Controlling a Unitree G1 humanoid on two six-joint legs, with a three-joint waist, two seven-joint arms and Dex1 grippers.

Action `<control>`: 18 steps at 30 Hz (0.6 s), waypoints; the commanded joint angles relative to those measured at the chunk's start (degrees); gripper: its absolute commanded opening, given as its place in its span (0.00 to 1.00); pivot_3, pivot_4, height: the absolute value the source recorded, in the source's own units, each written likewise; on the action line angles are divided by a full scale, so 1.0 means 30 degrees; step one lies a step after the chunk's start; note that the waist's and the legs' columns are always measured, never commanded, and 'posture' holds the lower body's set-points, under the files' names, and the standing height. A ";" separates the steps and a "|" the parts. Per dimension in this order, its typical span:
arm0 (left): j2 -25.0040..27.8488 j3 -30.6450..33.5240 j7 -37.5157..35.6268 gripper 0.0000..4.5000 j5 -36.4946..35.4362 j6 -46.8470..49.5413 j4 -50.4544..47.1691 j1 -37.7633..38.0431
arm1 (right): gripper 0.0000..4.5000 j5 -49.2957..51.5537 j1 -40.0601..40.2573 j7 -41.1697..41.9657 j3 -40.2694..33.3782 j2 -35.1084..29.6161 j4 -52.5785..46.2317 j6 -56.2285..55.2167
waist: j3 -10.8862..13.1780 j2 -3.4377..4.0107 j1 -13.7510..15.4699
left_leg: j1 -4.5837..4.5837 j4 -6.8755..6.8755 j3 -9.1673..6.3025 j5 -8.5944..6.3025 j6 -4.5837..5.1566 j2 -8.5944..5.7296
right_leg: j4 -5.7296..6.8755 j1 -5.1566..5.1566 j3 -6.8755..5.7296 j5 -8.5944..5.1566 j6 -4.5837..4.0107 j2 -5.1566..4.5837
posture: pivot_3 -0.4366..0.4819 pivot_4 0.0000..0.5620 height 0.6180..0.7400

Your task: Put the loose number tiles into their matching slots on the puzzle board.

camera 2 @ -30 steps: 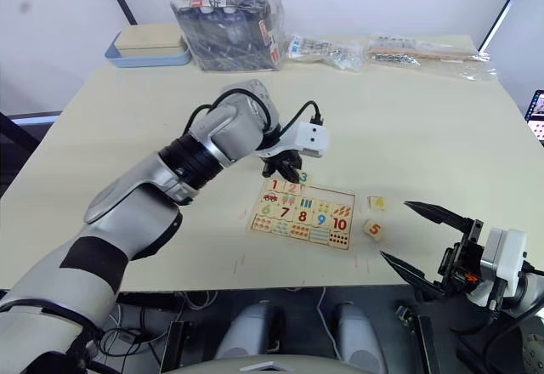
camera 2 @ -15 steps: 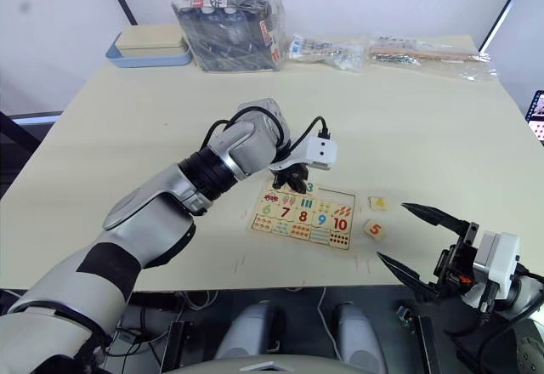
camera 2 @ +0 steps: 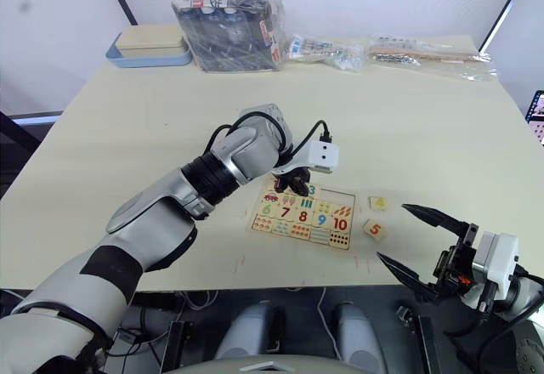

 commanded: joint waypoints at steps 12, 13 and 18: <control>-0.0169 -0.0026 -0.0039 0.22 0.0173 0.0142 -0.0583 0.0077 | 1.00 0.0167 0.0236 -0.0104 -0.0056 -0.0074 -0.0550 -0.0309 | 0.0000 0.0000 0.0000 | 0.0000 0.0000 -0.0002 0.0000 0.0000 -0.0001 | 0.0000 0.0000 0.0000 0.0000 0.0000 0.0000 | 0.48 0.27 1.00; -0.0171 -0.0024 -0.0038 0.22 0.0170 0.0176 -0.0609 0.0089 | 1.00 0.0162 0.0231 -0.0093 -0.0048 -0.0078 -0.0532 -0.0309 | 0.0000 0.0000 0.0001 | 0.0000 0.0000 -0.0002 0.0000 0.0000 -0.0001 | 0.0000 0.0000 0.0000 0.0000 0.0000 0.0000 | 0.48 0.27 1.00; -0.0157 0.0006 -0.0032 0.33 0.0130 0.0179 -0.0672 0.0130 | 1.00 0.0130 0.0199 -0.0081 0.0003 -0.0086 -0.0499 -0.0296 | 0.0000 0.0000 0.0000 | 0.0000 0.0000 -0.0002 0.0000 0.0000 -0.0001 | 0.0000 0.0001 -0.0001 0.0000 0.0000 0.0000 | 0.48 0.27 1.00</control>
